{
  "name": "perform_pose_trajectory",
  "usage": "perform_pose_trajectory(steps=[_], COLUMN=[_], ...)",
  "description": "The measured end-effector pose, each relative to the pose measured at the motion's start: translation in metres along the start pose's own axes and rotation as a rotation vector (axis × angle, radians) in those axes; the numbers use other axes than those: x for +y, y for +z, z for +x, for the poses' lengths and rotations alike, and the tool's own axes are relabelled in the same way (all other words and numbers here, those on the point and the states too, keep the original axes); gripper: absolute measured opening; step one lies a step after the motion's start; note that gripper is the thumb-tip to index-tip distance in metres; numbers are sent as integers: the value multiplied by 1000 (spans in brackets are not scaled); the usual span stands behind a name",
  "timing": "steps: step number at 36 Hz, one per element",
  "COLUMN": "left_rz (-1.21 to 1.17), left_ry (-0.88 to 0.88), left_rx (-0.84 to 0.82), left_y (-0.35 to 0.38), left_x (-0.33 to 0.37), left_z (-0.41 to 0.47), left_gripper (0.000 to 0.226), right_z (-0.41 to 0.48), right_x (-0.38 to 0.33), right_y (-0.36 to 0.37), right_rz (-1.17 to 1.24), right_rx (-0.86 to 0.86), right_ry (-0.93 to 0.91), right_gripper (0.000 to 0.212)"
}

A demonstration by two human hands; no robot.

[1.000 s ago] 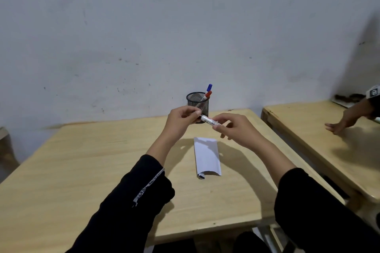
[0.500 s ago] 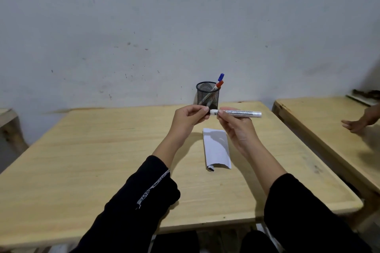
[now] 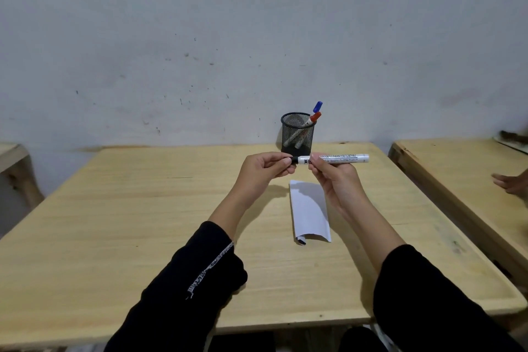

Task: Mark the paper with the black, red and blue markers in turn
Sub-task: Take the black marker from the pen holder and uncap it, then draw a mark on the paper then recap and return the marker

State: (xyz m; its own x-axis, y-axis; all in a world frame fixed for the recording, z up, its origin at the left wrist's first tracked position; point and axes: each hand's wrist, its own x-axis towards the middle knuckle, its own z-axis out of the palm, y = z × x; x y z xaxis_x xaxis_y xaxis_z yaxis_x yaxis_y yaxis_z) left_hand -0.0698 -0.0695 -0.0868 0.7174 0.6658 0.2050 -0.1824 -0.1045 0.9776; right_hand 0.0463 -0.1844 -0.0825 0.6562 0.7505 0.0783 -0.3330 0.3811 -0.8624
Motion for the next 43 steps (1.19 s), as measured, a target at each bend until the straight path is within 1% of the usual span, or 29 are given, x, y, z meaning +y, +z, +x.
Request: perform_pose_trajectory(steps=[10,12,14,16,20,23,24,26,28,31,33,36,38,43], left_rz=[-37,-62,-79,-117,-272,-351,-312,-136,51,353,514,725,792,897], left_ry=[-34,-56,-82,-128,-310,-394,-409,-411,-365,-256,-225,-220,-207,-171], left_rx=[30,34,42,32,-1,100,138,198,251,303,280,210,186,104], left_y=[2,1,1,0,-7,-16,-20,-25,-27,-25,-25,-26,-27,-24], left_x=[1,-1,-3,-4,-1,0,0,-3,-6,-9,-12,-15,-18,-21], left_z=[3,3,2,2,5,8,10,12,11,5,4,6,8,15], left_gripper=[21,21,18,15,17,13,12,13,12,9,11,7,7,15], right_z=[7,8,11,13,15,15,16,17,18,17,16,16,16,19], right_x=[1,0,-2,-7,-20,-28,-29,-29,-26,-18,-13,-8,-7,-8], right_y=[-2,-3,-6,-7,-9,-13,-14,-16,-18,-20,-21,-22,-23,-26], right_rz=[-102,-163,-284,-406,-580,-592,-586,-566,-550,-564,-564,-568,-574,-578], right_rx=[-19,-28,-67,-136,-225,-221,-210,-181,-150,-121,-111,-93,-84,-58], right_ry=[-79,-100,-137,-186,-256,-276,-281,-284,-283,-276,-258,-235,-224,-201], right_gripper=[7,7,8,11,14,14,14,15,17,14,14,17,18,17])
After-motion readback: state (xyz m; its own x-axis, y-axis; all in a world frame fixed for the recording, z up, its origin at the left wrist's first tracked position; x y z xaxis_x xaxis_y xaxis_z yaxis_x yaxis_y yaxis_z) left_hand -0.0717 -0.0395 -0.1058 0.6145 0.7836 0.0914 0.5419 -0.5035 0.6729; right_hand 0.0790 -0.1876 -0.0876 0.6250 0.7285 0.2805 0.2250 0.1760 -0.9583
